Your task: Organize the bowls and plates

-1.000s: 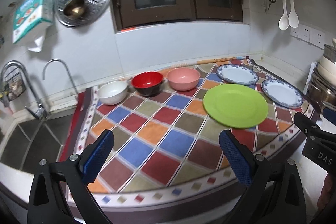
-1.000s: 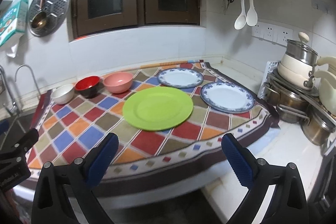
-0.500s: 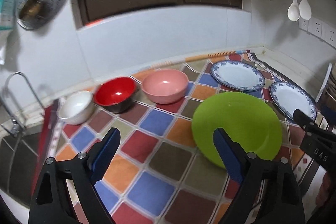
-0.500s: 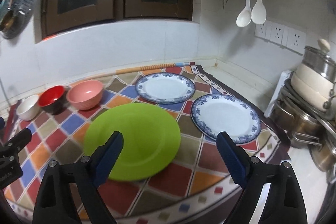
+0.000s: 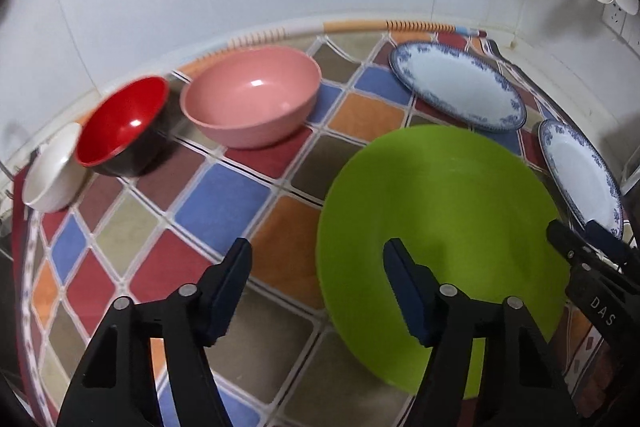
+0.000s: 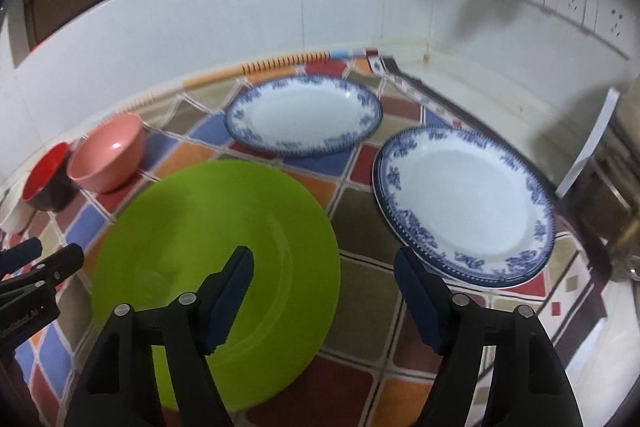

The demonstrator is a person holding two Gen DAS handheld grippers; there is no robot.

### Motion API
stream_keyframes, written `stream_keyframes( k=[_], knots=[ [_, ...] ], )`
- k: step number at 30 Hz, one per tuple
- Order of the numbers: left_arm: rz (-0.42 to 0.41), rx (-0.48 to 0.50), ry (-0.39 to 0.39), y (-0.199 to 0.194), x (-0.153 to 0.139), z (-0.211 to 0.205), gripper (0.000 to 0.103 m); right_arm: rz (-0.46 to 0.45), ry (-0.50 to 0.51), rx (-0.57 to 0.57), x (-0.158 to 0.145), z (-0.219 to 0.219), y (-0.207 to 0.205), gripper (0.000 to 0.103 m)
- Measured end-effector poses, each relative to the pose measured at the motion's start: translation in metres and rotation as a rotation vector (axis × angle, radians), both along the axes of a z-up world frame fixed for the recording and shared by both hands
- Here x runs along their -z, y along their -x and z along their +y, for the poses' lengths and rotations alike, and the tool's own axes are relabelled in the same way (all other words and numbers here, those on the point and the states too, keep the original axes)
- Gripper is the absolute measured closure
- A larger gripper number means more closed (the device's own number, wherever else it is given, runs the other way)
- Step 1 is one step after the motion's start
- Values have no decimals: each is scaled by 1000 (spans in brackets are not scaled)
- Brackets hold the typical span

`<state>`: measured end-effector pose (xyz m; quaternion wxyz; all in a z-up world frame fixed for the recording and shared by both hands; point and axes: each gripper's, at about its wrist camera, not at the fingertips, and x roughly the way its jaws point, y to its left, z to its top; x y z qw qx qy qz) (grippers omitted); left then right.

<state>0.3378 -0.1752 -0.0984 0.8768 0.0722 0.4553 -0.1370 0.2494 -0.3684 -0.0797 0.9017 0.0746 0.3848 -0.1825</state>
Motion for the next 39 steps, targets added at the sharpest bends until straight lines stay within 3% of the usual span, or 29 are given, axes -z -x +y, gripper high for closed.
stream_keyframes(
  k=[4, 13, 20, 31, 39],
  knots=[
    [77, 14, 25, -12, 15, -7, 45, 53, -68, -14, 17, -9, -12, 39],
    [137, 39, 27, -21, 28, -18, 59, 105, -130, -55, 32, -13, -25, 50],
    [129, 24, 39, -21, 28, -15, 64, 123, -158, -61, 37, -16, -30, 61],
    [68, -28, 56, -9, 8, 8, 65, 118, -135, -78, 25, -10, -30, 64],
    [15, -104, 102, 13, -12, 51, 65, 65, -100, -139, 1, 20, -23, 64]
  ],
)
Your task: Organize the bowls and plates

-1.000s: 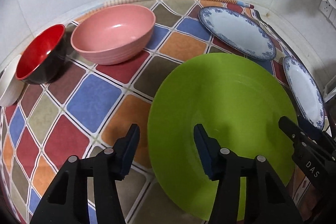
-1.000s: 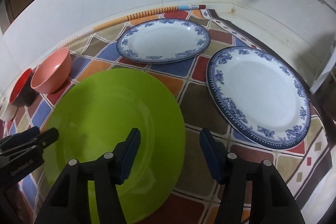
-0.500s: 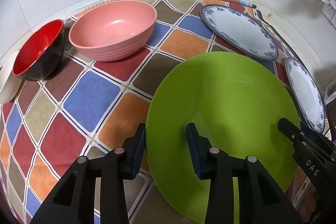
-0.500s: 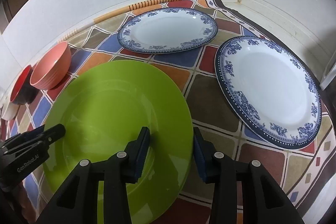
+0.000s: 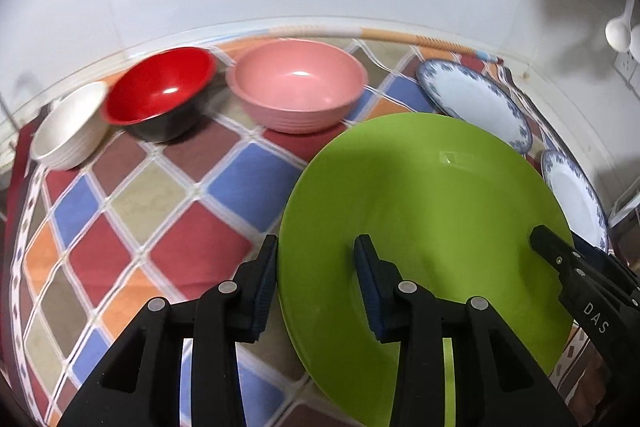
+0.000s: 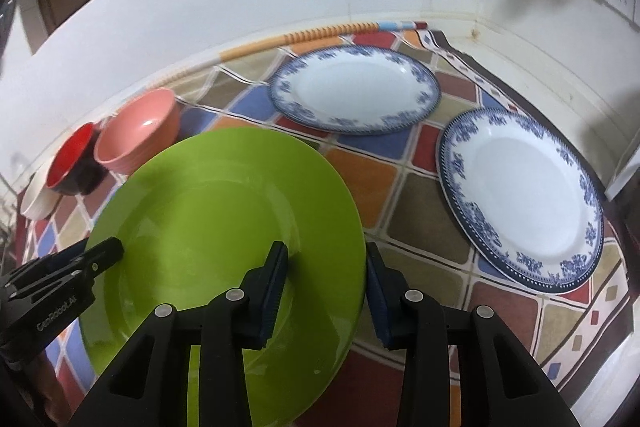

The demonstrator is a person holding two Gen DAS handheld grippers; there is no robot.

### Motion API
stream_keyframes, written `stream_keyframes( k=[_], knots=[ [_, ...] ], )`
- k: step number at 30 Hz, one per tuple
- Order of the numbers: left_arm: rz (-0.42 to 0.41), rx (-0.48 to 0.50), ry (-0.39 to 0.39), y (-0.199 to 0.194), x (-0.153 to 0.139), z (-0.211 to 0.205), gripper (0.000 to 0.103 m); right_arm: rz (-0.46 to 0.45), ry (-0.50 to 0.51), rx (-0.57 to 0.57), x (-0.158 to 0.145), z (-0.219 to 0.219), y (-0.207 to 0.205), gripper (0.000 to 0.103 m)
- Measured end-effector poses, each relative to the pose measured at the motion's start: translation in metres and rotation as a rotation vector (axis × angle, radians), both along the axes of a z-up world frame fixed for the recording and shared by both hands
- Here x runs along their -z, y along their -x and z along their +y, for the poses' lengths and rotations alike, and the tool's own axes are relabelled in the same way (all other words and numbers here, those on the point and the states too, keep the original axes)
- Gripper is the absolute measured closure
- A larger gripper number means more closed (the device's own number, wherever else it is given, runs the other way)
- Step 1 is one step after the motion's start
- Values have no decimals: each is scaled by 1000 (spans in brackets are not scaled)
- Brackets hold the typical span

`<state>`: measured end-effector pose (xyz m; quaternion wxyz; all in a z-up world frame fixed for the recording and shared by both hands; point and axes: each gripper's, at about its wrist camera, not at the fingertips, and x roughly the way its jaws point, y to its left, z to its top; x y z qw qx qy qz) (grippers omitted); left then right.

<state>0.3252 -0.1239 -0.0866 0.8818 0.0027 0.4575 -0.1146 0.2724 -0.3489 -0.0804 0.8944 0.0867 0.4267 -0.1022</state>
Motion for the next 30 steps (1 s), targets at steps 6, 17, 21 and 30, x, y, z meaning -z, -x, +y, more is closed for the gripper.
stream_keyframes(
  k=[6, 17, 21, 30],
  knots=[
    [-18, -93, 20, 19, -6, 54, 65, -27, 22, -73, -11, 37, 2, 64],
    [5, -216, -5, 43, -11, 146, 65, -32, 28, -221, -15, 129, 13, 64],
    [14, -253, -16, 50, -6, 173, 65, -26, 24, -258, -15, 159, 13, 64],
    [58, -299, -27, 57, 11, 209, 65, 7, 22, -330, -5, 208, 12, 64]
  ],
)
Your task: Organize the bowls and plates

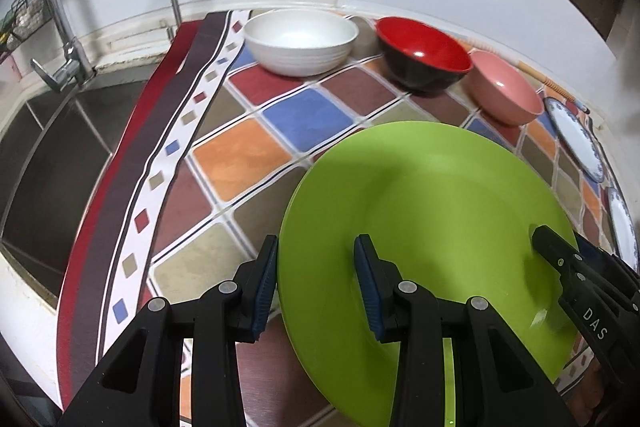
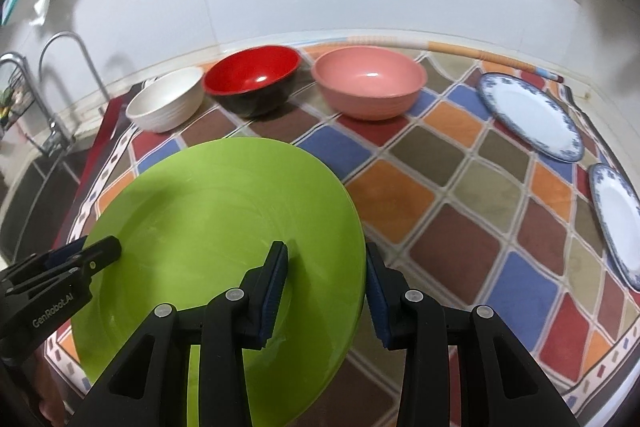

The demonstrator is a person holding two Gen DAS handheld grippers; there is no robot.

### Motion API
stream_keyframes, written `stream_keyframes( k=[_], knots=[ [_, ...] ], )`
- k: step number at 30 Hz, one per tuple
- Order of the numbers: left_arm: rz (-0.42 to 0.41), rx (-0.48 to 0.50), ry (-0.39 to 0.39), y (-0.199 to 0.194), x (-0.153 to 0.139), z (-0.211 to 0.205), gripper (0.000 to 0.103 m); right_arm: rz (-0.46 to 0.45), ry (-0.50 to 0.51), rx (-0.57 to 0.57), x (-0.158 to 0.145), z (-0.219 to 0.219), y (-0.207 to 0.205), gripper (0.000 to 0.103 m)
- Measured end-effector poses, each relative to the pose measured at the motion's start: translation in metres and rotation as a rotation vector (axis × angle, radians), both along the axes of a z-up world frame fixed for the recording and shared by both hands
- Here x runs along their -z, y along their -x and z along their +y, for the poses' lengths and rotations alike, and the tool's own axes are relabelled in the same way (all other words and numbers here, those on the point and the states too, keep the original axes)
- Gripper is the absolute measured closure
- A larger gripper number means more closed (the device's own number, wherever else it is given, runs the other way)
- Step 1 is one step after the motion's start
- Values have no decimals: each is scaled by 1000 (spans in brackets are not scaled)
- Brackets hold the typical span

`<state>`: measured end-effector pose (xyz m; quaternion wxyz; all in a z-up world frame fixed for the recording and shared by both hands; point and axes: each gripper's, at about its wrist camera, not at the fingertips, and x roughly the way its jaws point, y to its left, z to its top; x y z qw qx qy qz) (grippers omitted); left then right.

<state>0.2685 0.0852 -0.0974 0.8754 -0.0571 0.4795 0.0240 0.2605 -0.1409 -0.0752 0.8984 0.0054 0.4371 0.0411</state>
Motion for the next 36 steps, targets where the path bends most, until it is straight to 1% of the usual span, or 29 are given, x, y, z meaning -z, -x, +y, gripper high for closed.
stream_keyframes(
  k=[8, 17, 23, 30, 33, 35, 36],
  knots=[
    [30, 5, -14, -6, 13, 12, 65, 32, 0, -16, 18, 21, -4, 64],
    [58, 37, -23, -9, 22, 11, 65, 59, -9, 10, 30, 24, -8, 64],
    [50, 49, -33, -8, 21, 10, 66, 81, -6, 19, 35, 25, -8, 64],
    [48, 57, -26, -9, 21, 10, 65, 95, -8, 30, 37, 24, -7, 63],
    [29, 54, -45, -8, 17, 10, 58, 93, -7, 35, 38, 24, -8, 62],
    [6, 50, -66, -7, 12, 10, 47, 90, -2, 33, 38, 25, -7, 61],
    [-7, 51, -73, -6, 9, 9, 44, 87, 6, 32, 37, 26, -7, 54]
  ],
)
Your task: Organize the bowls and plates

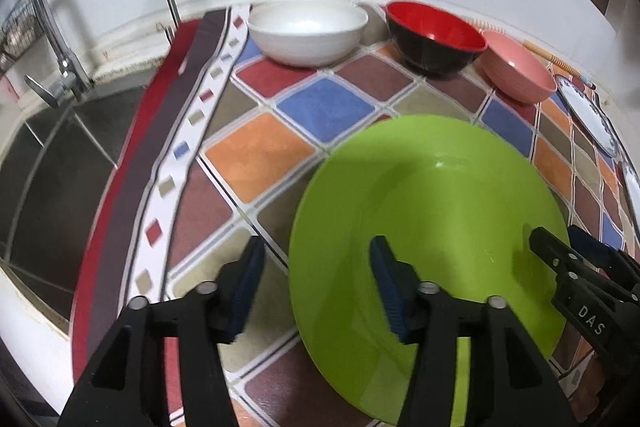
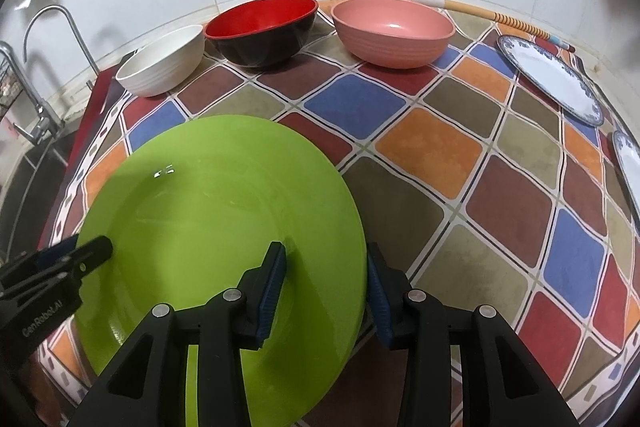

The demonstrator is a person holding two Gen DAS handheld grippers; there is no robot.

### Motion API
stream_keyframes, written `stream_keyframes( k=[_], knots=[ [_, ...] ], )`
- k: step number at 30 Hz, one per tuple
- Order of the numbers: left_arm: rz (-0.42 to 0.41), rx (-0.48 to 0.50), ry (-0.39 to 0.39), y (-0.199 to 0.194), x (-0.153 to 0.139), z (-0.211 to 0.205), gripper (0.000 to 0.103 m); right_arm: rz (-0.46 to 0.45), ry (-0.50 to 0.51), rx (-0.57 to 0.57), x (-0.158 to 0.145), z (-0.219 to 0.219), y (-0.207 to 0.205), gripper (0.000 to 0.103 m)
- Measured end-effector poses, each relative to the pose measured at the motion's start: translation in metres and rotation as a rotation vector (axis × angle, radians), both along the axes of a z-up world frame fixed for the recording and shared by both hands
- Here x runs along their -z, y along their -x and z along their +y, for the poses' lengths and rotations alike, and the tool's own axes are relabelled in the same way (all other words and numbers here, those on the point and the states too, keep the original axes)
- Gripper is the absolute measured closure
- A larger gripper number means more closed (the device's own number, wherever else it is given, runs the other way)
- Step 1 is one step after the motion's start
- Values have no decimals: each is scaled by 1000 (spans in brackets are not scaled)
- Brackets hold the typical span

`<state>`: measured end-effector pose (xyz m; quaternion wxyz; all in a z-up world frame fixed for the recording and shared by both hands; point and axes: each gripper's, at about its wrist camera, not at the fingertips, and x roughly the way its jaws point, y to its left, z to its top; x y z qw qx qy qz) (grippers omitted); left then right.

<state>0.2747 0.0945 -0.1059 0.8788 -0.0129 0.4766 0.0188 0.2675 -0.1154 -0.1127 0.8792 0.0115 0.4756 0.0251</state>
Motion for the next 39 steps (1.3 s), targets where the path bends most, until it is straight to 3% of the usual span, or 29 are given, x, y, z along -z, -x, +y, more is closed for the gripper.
stream_keyframes(
  k=[1, 8, 13, 20, 26, 39],
  knots=[
    [-13, 4, -6, 1, -4, -1, 40, -2, 2, 3, -1, 0, 0, 46],
    [-105, 92, 5, 5, -38, -26, 18, -98, 34, 64, -30, -14, 15, 34],
    [-162, 180, 20, 5, -63, -55, 13, -174, 42, 140, -57, -37, 31, 25],
    [-239, 302, 28, 4, -86, -108, 11, -268, 60, 259, -80, -82, 58, 23],
    [-255, 400, 41, 1, -92, -163, 11, -330, 105, 374, -94, -126, 78, 22],
    [-283, 557, 82, 3, -99, -273, 11, -352, 148, 574, -105, -225, 104, 23]
  ],
)
